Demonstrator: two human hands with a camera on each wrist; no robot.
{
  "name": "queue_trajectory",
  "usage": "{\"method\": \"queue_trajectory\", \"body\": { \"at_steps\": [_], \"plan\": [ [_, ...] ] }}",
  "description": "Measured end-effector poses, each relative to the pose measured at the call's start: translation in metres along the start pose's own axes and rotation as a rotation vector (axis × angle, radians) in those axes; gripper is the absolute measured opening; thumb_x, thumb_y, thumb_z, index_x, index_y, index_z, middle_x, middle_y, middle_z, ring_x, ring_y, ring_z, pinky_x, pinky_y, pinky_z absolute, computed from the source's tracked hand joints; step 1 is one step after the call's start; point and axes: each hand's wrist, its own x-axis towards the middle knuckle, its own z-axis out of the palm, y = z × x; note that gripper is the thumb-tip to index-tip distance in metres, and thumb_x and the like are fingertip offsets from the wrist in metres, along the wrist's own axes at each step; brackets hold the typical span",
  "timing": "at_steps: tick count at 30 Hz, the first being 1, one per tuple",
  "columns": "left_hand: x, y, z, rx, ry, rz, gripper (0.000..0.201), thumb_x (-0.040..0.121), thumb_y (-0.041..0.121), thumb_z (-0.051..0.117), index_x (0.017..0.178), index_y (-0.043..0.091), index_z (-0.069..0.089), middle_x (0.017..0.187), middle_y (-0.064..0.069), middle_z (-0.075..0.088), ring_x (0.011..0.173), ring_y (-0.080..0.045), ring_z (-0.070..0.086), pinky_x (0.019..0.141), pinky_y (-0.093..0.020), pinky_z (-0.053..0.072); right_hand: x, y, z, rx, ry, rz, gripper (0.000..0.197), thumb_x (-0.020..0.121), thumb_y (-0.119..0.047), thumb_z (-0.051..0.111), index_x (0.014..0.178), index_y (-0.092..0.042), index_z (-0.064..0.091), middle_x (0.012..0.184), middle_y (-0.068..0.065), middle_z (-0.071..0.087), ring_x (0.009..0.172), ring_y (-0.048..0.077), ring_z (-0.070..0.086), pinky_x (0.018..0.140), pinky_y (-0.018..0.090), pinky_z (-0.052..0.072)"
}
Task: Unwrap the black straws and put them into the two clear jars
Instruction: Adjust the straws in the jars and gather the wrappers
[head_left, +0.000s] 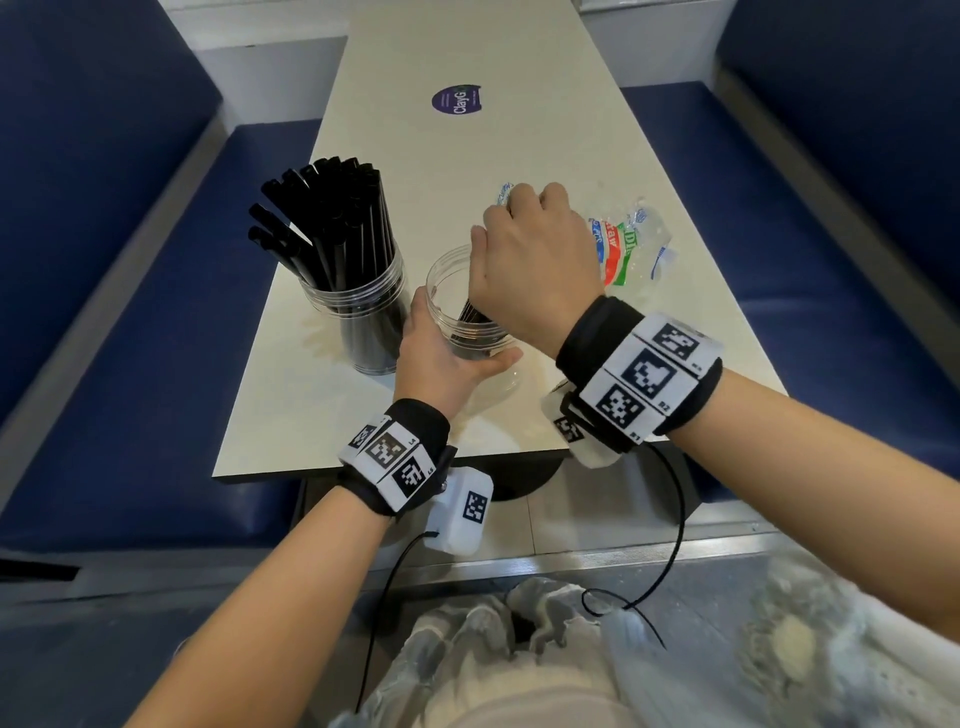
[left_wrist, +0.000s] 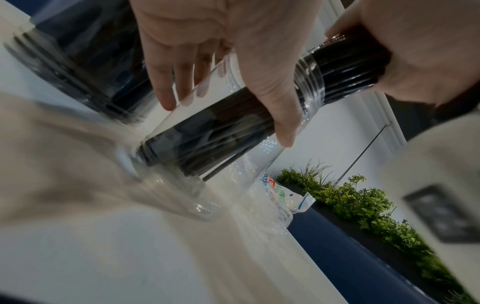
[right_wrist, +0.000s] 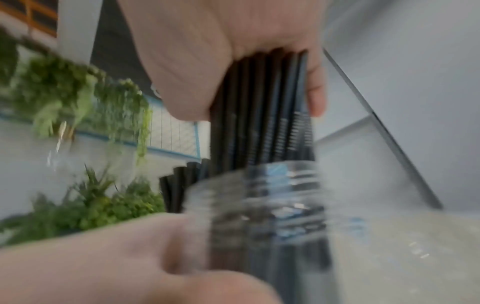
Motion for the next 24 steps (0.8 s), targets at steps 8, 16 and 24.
{"method": "queue_trajectory", "body": {
  "at_steps": [8,16,24],
  "plan": [
    [0.003,0.001,0.004,0.044,0.033,0.046,0.115,0.055,0.037,0.088,0.146,0.012,0.022,0.147,-0.010,0.037,0.136,-0.021,0.036,0.111,-0.035,0.034,0.010,0.018,0.009,0.007,-0.007,0.047,0.035,0.094,-0.028,0.038,0.110,-0.002,0.055,0.113,0.016,0.054,0.107,0.036,0.045,0.076,0.039,0.037],
    [0.003,0.000,0.004,0.045,0.049,0.039,0.116,0.056,0.037,0.088,0.146,0.010,0.021,0.149,-0.010,0.035,0.138,-0.022,0.032,0.114,-0.035,0.031,0.013,0.015,0.007,0.050,0.028,-0.018,0.033,0.094,-0.023,0.033,0.104,-0.002,0.057,0.110,0.013,0.056,0.103,0.032,0.050,0.066,0.032,0.030],
    [0.005,-0.004,0.001,0.029,0.042,0.027,0.113,0.059,0.035,0.087,0.147,0.013,0.020,0.150,-0.010,0.033,0.138,-0.022,0.033,0.113,-0.031,0.031,0.025,0.021,0.006,0.174,0.088,-0.043,0.032,0.092,-0.024,0.035,0.096,-0.002,0.058,0.101,0.014,0.057,0.097,0.031,0.051,0.067,0.032,0.030]
  ]
}}
